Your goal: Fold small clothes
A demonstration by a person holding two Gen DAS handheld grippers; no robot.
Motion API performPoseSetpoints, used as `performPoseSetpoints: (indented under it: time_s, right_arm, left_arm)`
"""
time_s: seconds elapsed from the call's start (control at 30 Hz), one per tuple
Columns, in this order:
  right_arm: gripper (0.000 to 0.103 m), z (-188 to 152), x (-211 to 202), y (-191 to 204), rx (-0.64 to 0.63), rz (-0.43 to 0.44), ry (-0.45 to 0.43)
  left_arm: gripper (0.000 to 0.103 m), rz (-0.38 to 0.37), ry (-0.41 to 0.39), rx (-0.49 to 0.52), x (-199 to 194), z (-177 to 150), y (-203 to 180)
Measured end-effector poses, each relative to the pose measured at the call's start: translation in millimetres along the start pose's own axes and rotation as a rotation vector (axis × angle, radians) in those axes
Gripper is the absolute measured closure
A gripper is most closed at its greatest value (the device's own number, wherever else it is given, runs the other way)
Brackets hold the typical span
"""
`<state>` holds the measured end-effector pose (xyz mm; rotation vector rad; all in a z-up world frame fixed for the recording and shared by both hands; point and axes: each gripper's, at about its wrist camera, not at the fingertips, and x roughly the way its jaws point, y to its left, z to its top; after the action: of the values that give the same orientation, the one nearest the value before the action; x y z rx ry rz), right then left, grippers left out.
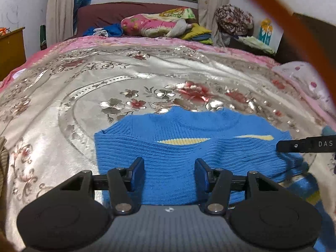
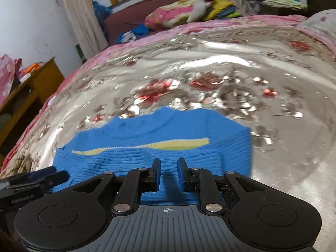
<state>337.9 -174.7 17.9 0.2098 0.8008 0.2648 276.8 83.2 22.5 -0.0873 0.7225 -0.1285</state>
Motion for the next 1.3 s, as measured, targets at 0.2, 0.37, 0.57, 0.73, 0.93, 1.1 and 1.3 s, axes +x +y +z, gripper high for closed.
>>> performPoseSetpoints:
  time_s: [0.2,0.37,0.57,0.73,0.93,1.1,1.3]
  right_arm:
    - [0.087,-0.9,21.4,-21.6,0.053,-0.041,0.041]
    - [0.086,-2.4,16.7,-27.5,0.087,-0.039,0.04]
    - [0.084,-7.3,-7.3,-16.0,0.051,-0.017,0.038]
    - [0.084,-12.7,-38.8,-10.3,0.037,0.014,0.033]
    - [0.084,-26.0,-87.6,-5.1,0.004,0.035,0.024]
    - [0.083,-39.6,-130.8,-8.8,0.007,0.053,-0.002]
    - [0.083,-64.2,-178.2,-18.3,0.014,0.059,-0.023]
  left_arm:
    - [0.045,0.025,0.042,0.031,13.8,-6.6,2.5]
    - [0.045,0.05,0.051,0.045,7.9,-5.3,-4.5]
    - [0.045,0.047,0.04,0.042,-15.6,-6.3,-7.6]
    - [0.045,0.051,0.042,0.058,-38.0,-14.3,-11.1]
    - [0.045,0.038,0.03,0.068,-74.5,-30.7,-11.8]
    - [0.045,0.046,0.037,0.084,-106.5,-51.5,-9.2]
    - [0.045,0.077,0.058,0.106,-135.4,-86.4,-7.2]
